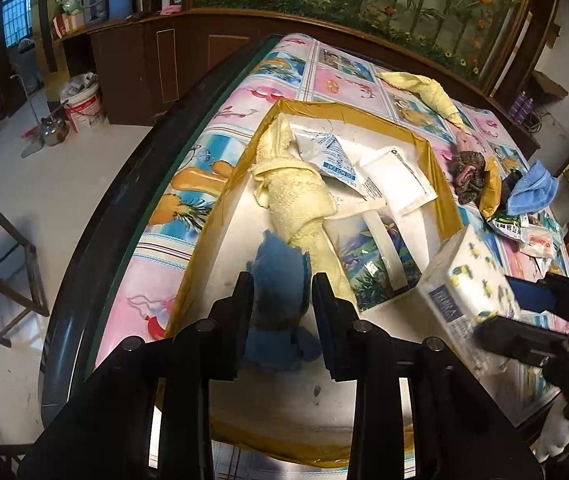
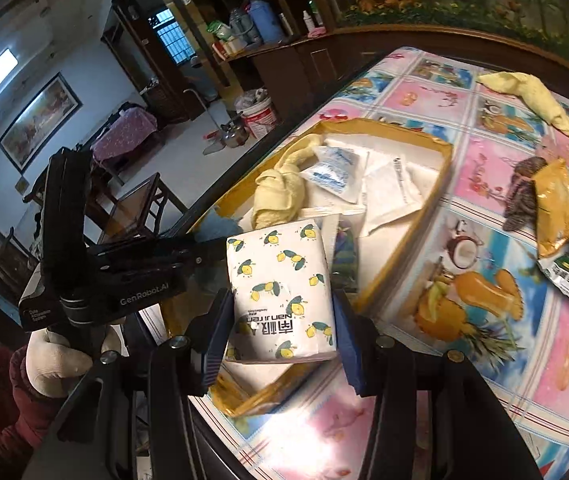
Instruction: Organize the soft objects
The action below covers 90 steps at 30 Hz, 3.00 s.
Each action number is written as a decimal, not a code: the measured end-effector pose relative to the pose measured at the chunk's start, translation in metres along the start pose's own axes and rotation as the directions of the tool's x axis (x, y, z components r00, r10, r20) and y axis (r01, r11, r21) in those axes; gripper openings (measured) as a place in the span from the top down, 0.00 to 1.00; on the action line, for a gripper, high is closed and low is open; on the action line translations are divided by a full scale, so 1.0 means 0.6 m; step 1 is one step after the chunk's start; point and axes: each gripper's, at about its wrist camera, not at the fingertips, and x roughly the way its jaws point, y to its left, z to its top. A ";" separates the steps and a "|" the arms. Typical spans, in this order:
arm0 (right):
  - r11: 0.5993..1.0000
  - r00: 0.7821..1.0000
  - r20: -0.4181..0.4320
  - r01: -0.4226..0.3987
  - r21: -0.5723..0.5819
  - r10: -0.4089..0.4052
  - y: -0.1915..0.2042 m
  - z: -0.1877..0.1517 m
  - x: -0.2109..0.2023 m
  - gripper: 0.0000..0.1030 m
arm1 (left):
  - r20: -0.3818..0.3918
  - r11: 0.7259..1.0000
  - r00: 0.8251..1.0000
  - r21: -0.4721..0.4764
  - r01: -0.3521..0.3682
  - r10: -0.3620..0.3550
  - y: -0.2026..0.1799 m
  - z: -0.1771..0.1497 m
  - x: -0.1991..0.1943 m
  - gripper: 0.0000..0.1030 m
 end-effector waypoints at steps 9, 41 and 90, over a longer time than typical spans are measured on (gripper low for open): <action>1.000 0.998 -0.067 0.005 -0.013 -0.006 0.020 -0.001 0.067 0.49 | 0.053 0.995 0.998 -0.087 0.038 -0.034 0.027 -0.007 -0.037 0.52; 0.832 0.858 0.189 0.373 0.411 -0.478 -0.394 0.058 -0.220 0.36 | 0.062 0.956 0.954 0.042 0.292 -0.294 -0.186 -0.068 -0.078 0.31; 0.954 0.954 -0.002 0.301 0.008 -0.300 -0.192 0.109 -0.059 0.62 | 0.040 0.931 0.930 0.028 0.365 -0.366 -0.146 -0.103 -0.073 0.31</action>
